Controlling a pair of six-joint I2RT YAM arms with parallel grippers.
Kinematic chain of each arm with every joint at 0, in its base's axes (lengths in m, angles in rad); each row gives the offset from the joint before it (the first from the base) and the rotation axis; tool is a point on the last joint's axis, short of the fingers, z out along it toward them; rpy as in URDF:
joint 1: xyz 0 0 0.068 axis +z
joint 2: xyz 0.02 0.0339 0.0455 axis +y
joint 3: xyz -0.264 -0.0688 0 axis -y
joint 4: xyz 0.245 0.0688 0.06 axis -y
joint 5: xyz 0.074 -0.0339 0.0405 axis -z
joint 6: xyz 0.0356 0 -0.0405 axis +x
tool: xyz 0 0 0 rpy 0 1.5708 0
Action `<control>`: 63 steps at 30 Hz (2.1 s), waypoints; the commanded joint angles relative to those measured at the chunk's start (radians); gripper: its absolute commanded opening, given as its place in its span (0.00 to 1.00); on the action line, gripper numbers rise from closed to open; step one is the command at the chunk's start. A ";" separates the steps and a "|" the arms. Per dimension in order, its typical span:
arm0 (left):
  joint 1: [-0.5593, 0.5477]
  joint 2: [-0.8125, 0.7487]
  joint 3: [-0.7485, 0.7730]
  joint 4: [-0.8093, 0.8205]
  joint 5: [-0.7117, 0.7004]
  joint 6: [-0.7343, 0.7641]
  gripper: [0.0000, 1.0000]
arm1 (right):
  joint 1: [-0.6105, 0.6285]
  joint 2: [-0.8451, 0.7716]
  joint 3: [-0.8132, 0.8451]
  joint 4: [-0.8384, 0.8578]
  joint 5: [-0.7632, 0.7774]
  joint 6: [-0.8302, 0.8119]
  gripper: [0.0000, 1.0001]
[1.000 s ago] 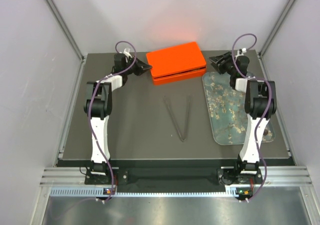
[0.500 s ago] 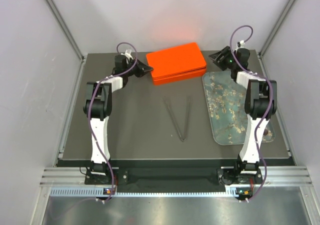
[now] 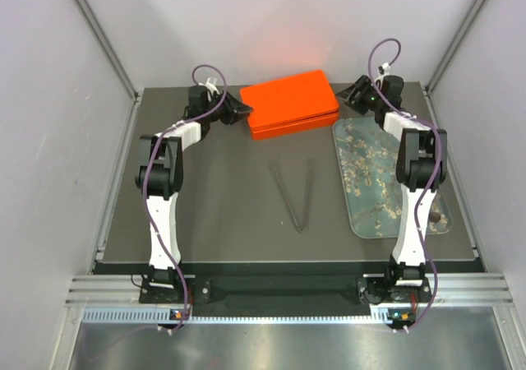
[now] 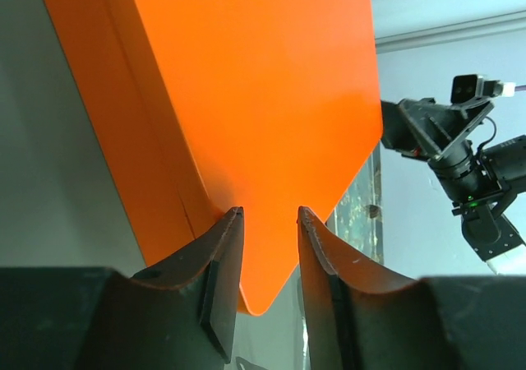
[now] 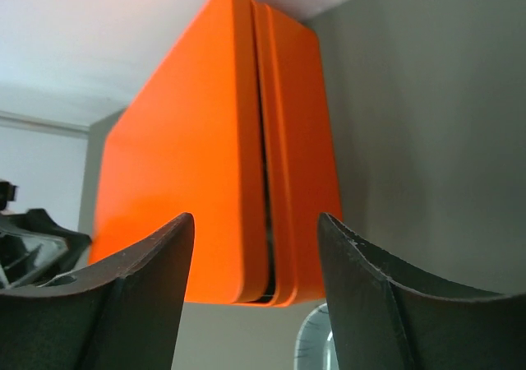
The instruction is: Pack the chocolate
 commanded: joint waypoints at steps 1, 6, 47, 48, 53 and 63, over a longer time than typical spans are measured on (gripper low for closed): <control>0.000 -0.032 0.047 -0.080 -0.038 0.057 0.39 | 0.018 0.024 0.049 -0.028 -0.032 -0.057 0.62; -0.002 -0.003 0.051 -0.077 -0.032 0.048 0.39 | 0.023 0.043 0.046 -0.026 -0.061 -0.061 0.62; -0.010 -0.060 0.113 -0.201 -0.116 0.138 0.42 | 0.046 -0.042 -0.028 0.060 -0.075 -0.034 0.67; -0.008 -0.064 0.113 -0.211 -0.119 0.154 0.42 | 0.048 -0.042 -0.028 0.058 -0.074 -0.034 0.67; -0.008 -0.097 0.113 -0.281 -0.183 0.206 0.42 | 0.046 -0.045 -0.028 0.058 -0.072 -0.034 0.67; -0.010 -0.101 0.100 -0.355 -0.205 0.250 0.40 | 0.048 -0.042 -0.028 0.054 -0.066 -0.033 0.68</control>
